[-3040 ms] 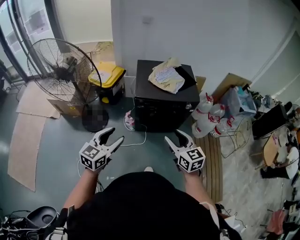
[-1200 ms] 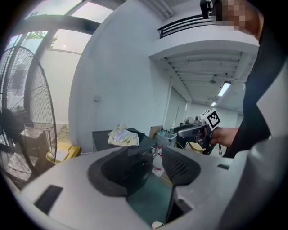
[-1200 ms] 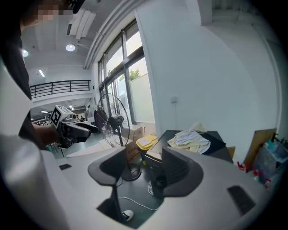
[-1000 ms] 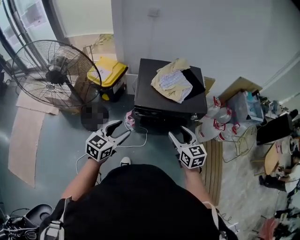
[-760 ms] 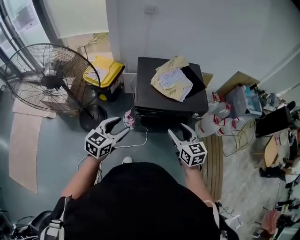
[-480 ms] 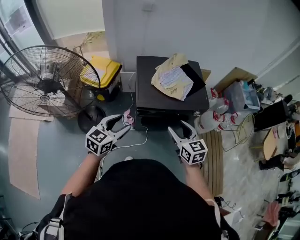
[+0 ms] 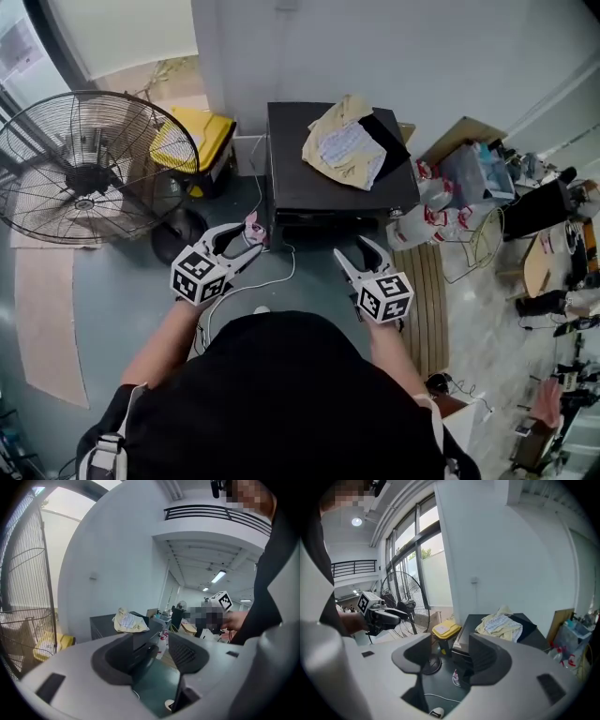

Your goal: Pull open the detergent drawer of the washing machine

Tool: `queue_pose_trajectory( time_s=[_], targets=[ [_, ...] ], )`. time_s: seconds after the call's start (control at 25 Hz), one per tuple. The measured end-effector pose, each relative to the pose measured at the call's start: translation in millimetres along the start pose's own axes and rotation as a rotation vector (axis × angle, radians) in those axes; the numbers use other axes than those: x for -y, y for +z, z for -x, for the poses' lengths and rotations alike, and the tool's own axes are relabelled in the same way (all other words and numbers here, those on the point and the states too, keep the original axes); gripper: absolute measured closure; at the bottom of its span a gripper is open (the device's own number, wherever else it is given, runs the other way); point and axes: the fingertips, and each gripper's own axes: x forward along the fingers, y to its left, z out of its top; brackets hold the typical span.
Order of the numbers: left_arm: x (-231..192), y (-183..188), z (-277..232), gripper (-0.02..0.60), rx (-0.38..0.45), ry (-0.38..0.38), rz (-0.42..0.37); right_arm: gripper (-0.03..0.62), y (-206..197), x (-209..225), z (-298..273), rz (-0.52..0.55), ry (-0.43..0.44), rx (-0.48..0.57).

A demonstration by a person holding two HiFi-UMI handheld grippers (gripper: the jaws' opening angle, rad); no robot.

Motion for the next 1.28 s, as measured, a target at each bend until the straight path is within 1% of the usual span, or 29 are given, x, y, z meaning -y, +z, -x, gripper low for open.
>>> queue_pose_trajectory(
  time_s=[0.28, 0.44, 0.64, 0.88, 1.08, 1.28],
  targets=[
    [-2, -5, -17, 0.341, -0.004, 0.001, 0.007, 0.341, -6, 18, -4, -0.001, -0.006, -0.008],
    [-6, -5, -27, 0.341, -0.013, 0.035, 0.01, 0.341, -6, 31, -12, 0.01, 0.028, -0.01],
    [-7, -6, -41, 0.341, -0.023, 0.086, 0.032, 0.341, -11, 56, -21, 0.021, 0.066, -0.026],
    [-7, -12, -65, 0.341, -0.052, 0.116, 0.066, 0.341, -17, 83, -35, 0.013, 0.108, -0.053],
    [-8, -26, -83, 0.341, -0.084, 0.132, 0.102, 0.341, -33, 96, -43, 0.03, 0.128, -0.095],
    [-9, -38, -98, 0.341, -0.116, 0.141, 0.119, 0.341, -46, 109, -52, 0.031, 0.147, -0.128]
  ],
)
